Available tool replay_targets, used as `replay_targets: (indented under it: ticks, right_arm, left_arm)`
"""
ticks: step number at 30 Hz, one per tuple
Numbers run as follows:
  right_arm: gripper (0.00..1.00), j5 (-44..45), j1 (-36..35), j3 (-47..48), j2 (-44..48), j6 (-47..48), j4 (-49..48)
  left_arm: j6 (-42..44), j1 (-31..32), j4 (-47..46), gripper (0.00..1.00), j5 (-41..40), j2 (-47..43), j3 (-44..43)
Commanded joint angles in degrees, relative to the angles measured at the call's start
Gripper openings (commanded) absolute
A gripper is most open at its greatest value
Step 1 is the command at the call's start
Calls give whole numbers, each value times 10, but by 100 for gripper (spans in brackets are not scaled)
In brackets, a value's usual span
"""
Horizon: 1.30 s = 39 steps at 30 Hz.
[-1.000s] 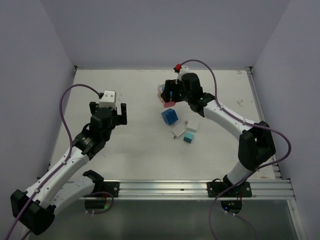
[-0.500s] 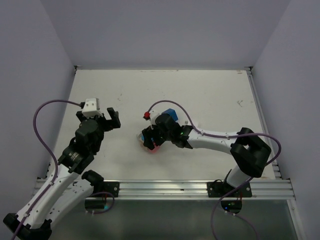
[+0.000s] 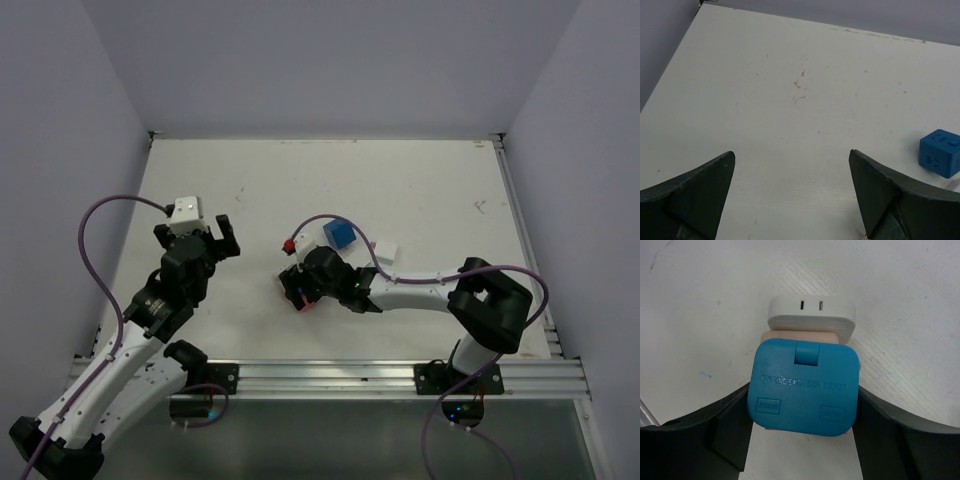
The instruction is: Pull the plug off the socket
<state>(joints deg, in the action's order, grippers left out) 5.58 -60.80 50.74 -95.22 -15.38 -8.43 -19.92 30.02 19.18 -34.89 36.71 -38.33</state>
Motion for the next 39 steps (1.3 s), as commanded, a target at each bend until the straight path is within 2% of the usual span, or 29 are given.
replay_targets:
  ticks: [1, 4, 9, 14, 19, 25, 31, 39]
  right_arm:
    - [75, 44, -3, -4, 4, 3, -51]
    - [82, 45, -4, -4, 8, 5, -41]
    - [88, 42, -4, 1, 21, 1, -24]
    - [92, 38, -5, 15, 49, 9, 9]
    - [95, 43, -6, 44, 91, 46, 82]
    - [93, 24, -6, 67, 115, 102, 161]
    - [89, 38, -6, 96, 101, 193, 234]
    - [83, 61, -24, 130, 78, 281, 261]
  left_arm:
    - [5, -3, 4, 99, -19, 1, 0]
    - [5, -3, 3, 99, -21, 1, 0]
    - [4, -3, 3, 99, -19, 5, 0]
    - [5, -3, 4, 99, -18, 5, 0]
    - [4, -3, 5, 99, -17, 5, 0]
    - [4, -3, 5, 99, -15, 6, -1]
    - [0, -3, 9, 99, -25, 8, 0]
    - [-35, -3, 50, 100, -99, 36, -13]
